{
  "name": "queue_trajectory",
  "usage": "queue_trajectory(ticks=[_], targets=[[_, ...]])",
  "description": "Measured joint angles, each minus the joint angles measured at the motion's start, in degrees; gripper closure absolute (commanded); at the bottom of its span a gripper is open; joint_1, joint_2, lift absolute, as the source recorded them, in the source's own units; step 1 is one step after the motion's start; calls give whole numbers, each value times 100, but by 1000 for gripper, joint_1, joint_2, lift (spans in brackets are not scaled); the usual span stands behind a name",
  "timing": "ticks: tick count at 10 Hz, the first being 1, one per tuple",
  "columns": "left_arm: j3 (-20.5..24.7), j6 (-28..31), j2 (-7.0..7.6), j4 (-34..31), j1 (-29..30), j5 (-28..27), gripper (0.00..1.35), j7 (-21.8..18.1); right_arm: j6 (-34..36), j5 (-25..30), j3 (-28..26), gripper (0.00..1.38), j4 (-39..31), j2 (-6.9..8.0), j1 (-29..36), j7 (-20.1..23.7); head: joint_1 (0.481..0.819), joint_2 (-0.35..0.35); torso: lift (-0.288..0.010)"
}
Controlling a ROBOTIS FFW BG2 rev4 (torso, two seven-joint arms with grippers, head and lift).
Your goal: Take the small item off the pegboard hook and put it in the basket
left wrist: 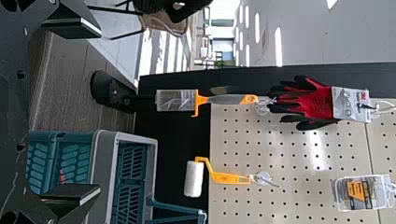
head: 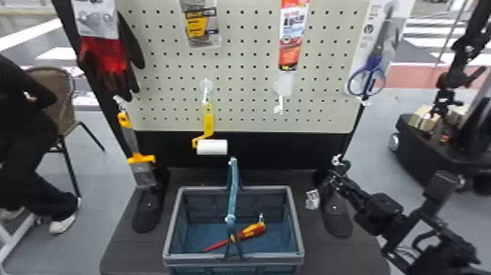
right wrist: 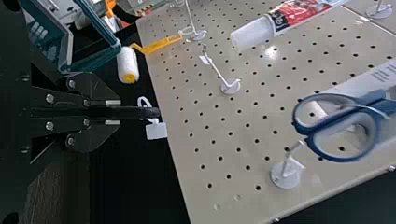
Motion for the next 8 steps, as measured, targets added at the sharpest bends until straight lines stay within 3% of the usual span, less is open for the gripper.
queue_trajectory(ticks=[8], targets=[[-71, 0, 27, 51, -62, 44, 136, 2, 0, -226, 699, 1280, 681, 207, -281, 1, 549, 0, -100]])
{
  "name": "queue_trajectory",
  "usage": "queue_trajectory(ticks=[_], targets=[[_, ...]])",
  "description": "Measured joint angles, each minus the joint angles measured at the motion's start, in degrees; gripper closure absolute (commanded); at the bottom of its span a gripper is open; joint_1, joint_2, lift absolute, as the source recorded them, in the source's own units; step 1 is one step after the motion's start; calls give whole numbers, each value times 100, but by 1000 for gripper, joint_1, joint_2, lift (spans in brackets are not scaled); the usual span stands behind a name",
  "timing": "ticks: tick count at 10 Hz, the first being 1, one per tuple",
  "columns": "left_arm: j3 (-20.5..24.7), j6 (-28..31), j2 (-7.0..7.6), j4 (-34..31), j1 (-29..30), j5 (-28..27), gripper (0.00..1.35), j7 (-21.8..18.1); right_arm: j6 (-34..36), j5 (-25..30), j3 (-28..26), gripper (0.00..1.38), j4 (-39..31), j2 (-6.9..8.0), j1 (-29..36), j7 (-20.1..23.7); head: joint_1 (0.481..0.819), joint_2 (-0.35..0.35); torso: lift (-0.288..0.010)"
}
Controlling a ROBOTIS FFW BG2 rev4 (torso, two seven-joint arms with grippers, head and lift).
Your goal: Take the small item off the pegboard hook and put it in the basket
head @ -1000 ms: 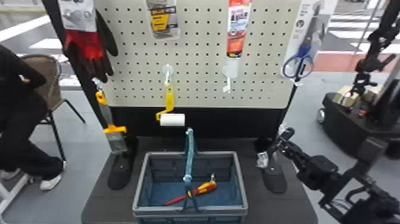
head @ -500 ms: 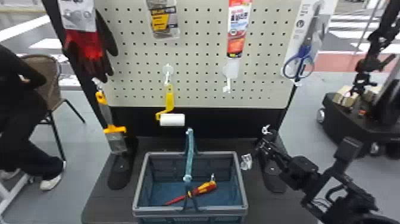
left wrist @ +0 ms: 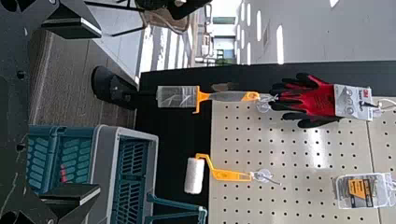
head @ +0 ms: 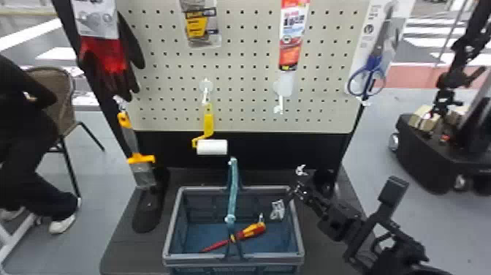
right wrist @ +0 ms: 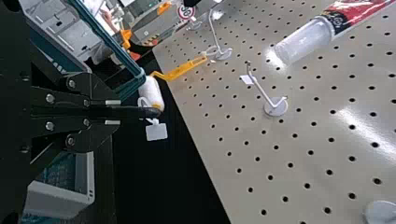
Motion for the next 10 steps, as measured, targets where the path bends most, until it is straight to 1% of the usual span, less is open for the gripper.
queue_trajectory(ticks=[6, 10], targets=[[-35, 0, 38, 21, -34, 11, 136, -1, 0, -210, 501, 1280, 446, -6, -231, 15, 549, 0, -100], [-38, -9, 64, 28, -40, 34, 136, -2, -17, -287, 798, 1280, 878, -21, -435, 61, 549, 0, -100]])
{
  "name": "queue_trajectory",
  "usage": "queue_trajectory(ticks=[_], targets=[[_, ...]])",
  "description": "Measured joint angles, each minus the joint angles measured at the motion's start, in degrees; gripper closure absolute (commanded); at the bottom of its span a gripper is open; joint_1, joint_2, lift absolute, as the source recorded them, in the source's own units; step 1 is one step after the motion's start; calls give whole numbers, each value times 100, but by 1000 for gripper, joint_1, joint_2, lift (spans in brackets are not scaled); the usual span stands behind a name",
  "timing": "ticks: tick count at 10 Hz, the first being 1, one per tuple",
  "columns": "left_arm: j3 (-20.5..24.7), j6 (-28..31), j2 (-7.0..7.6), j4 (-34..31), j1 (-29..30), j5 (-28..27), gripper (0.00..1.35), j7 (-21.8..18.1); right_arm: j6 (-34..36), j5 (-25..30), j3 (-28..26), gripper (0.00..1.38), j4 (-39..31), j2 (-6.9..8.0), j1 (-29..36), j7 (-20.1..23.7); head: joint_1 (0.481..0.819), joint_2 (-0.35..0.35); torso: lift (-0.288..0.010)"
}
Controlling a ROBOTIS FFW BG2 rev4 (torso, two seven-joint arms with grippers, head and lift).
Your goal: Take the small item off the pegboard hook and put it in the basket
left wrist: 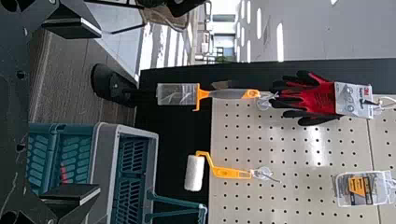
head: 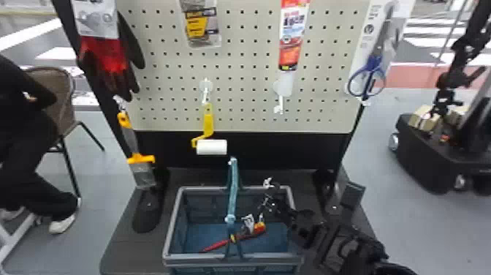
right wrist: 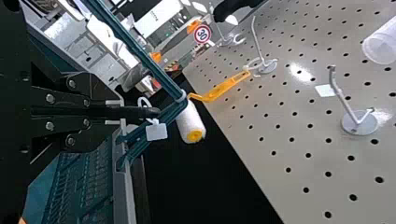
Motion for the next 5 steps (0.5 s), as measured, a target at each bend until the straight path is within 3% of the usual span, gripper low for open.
queue_trajectory(ticks=[1, 2, 5], targets=[[-1, -2, 10, 0, -4, 1, 136, 3, -16, -28, 67, 1265, 102, -7, -43, 1, 549, 0, -100], [-1, -9, 14, 0, -7, 2, 136, 3, -35, -41, 116, 1013, 182, -11, -78, 6, 549, 0, -100], [5, -20, 23, 0, 3, 10, 136, 1, -111, -102, 137, 984, 282, -27, -131, 36, 549, 0, -100]])
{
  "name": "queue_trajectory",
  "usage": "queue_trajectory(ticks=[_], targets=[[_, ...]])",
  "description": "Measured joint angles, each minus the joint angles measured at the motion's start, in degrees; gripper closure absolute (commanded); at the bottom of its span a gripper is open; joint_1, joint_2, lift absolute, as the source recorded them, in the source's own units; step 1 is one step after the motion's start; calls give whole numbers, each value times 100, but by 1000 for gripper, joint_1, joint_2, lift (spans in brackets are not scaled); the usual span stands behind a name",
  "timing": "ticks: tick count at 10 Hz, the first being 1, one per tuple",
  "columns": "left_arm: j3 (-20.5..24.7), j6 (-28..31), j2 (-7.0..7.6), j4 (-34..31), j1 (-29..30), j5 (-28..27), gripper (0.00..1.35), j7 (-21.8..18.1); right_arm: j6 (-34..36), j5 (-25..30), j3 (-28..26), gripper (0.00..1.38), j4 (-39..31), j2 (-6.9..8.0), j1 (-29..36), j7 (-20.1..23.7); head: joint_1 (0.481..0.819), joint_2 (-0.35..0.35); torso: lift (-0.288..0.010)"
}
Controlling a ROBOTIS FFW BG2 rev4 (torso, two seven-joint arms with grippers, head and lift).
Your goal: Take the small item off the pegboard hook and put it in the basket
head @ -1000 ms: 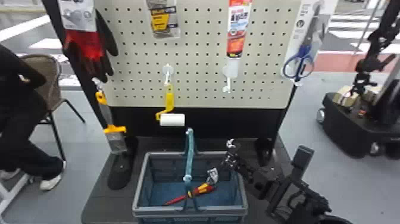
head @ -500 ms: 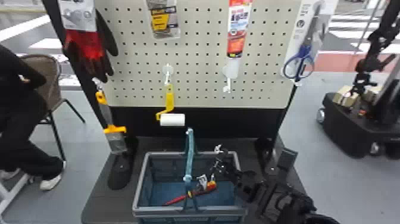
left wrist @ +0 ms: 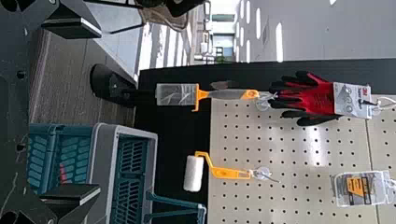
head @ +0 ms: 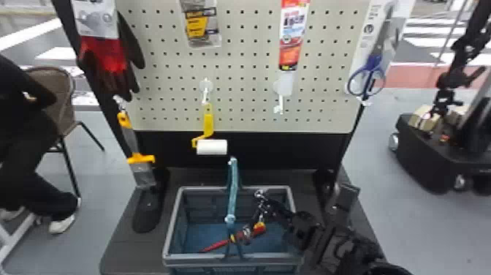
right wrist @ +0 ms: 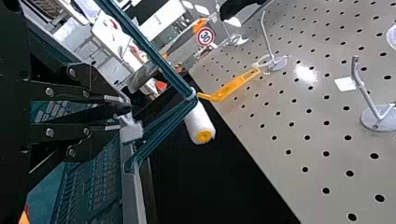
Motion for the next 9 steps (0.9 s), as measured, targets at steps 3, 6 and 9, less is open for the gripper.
queue_trajectory(ticks=[3, 6, 9], targets=[[-8, 1, 7, 0, 0, 0, 136, -1, -37, -48, -3, 616, 7, -4, -7, -6, 549, 0, -100], [-12, 1, 10, 0, 0, 1, 136, -1, -39, -66, -8, 588, -29, -4, 3, -9, 549, 0, -100], [-13, -6, 10, 0, 0, 1, 136, 0, -39, -80, -8, 588, -48, -14, 4, -8, 549, 0, -100]])
